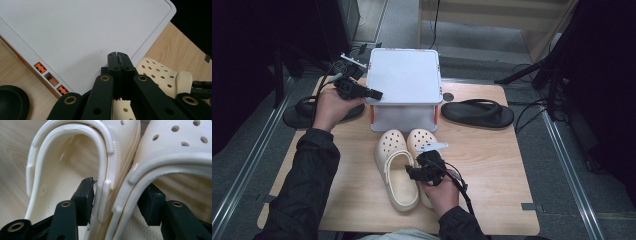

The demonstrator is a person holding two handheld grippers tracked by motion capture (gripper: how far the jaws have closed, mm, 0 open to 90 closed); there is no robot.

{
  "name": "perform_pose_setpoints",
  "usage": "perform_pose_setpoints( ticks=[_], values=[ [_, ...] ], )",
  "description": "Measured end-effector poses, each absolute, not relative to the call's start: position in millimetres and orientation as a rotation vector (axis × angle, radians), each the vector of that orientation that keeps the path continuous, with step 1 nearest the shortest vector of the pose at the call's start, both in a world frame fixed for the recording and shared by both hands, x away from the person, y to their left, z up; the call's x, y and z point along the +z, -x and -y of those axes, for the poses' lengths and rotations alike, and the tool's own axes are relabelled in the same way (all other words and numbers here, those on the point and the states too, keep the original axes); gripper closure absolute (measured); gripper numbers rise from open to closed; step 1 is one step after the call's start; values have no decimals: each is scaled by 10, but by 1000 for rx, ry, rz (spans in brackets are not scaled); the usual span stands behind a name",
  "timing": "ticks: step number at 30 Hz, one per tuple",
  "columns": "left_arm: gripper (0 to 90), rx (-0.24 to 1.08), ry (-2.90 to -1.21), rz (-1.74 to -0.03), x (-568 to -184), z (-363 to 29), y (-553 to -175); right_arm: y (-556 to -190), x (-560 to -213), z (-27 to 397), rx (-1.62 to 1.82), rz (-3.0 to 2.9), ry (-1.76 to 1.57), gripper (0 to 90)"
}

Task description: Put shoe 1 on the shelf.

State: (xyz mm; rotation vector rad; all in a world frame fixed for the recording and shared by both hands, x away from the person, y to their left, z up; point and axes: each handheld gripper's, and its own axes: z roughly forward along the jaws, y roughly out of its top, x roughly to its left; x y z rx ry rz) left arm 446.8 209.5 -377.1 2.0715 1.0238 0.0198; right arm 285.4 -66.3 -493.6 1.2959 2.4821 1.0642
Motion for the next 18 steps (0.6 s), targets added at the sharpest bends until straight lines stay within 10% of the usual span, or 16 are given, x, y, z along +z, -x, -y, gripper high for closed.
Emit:
perform_pose_setpoints(
  ticks=[18],
  values=[
    [898, 17, -2065, -1022, -3777, -2095, -4472, -2971, -4934, 635, 1059, -2438, -1437, 660]
  ],
)
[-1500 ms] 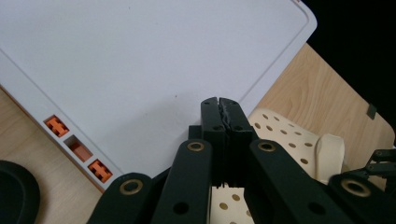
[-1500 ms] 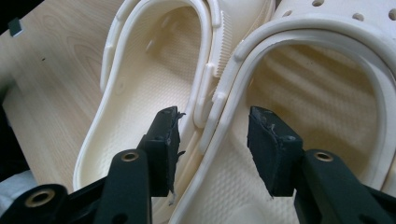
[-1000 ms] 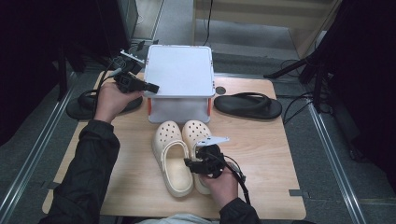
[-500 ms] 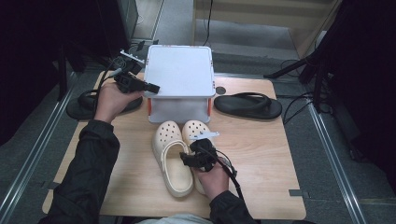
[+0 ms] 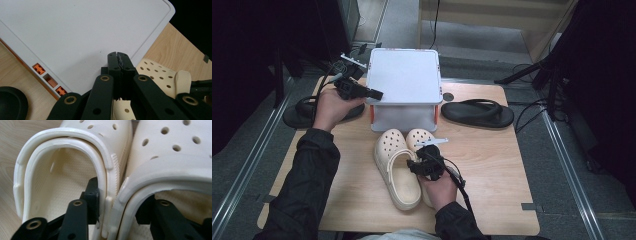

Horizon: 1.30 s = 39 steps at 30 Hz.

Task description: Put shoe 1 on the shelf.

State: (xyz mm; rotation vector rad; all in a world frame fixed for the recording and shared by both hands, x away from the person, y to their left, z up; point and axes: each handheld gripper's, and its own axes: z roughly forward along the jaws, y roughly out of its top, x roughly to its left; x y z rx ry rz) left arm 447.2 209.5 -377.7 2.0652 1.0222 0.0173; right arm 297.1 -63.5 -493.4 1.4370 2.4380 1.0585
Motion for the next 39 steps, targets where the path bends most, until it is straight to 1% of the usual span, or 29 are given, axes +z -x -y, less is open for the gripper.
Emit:
perform_pose_setpoints(
  ticks=[3, 8, 16, 33, 35, 37, 39],
  values=[
    [898, 13, -2062, -1024, -3778, -2099, -4473, -2990, -4922, 673, 1057, -2439, -1442, 678],
    [898, 12, -2062, -1024, -3779, -2097, -4473, -2997, -4899, 717, 1049, -2455, -1440, 683],
    [898, 13, -2065, -1025, -3777, -2096, -4472, -2993, -4776, 723, 1060, -2477, -1393, 696],
    [898, 6, -2055, -1030, -3784, -2101, -4474, -3376, -4627, 633, 1082, -2482, -1357, 701],
    [898, 3, -2054, -1028, -3785, -2102, -4476, -3486, -4606, 610, 1088, -2463, -1363, 702],
    [898, 3, -2055, -1027, -3786, -2103, -4477, -3516, -4604, 605, 1091, -2461, -1367, 702],
    [898, 1, -2054, -1027, -3786, -2106, -4477, -3651, -4608, 580, 1114, -2436, -1391, 702]
  ],
)
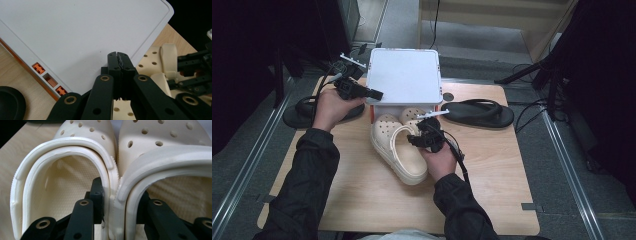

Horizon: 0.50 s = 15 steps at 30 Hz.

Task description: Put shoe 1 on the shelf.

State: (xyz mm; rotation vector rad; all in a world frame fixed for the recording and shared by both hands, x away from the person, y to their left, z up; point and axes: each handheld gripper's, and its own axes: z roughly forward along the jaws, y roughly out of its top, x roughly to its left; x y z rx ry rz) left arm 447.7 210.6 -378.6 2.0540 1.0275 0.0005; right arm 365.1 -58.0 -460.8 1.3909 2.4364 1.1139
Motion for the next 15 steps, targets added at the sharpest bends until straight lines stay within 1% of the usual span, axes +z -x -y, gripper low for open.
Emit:
perform_pose_setpoints(
  ticks=[6, 7, 15],
  values=[
    [899, -2, -2054, -1026, -3788, -2110, -4479, -3819, -4629, 506, 1094, -2396, -1408, 701],
    [898, -2, -2053, -1025, -3789, -2110, -4480, -3894, -4652, 483, 1086, -2375, -1427, 701],
    [898, -7, -2049, -1026, -3791, -2115, -4482, -4046, -4678, 394, 1094, -2318, -1461, 702]
  ],
)
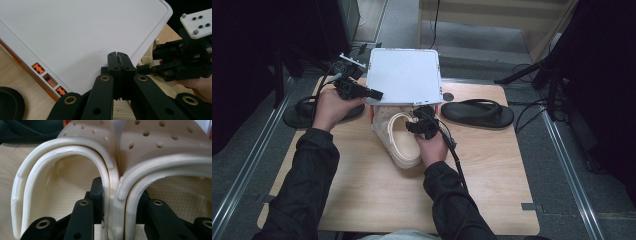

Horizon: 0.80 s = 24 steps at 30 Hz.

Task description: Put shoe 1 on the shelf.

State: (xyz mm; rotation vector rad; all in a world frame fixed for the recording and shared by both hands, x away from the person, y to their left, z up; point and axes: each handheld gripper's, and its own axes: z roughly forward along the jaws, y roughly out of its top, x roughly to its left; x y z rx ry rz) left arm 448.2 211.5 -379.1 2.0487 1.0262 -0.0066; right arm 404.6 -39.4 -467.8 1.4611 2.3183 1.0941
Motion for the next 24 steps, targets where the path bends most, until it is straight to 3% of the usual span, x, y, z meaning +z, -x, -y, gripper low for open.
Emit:
perform_pose_setpoints(
  ticks=[11, 24],
  values=[
    [898, -14, -2045, -1022, -3796, -2122, -4487, -4172, -4789, 267, 1069, -2251, -1476, 687],
    [898, -11, -2048, -1024, -3793, -2118, -4484, -4106, -4711, 357, 1089, -2315, -1435, 545]
  ],
)
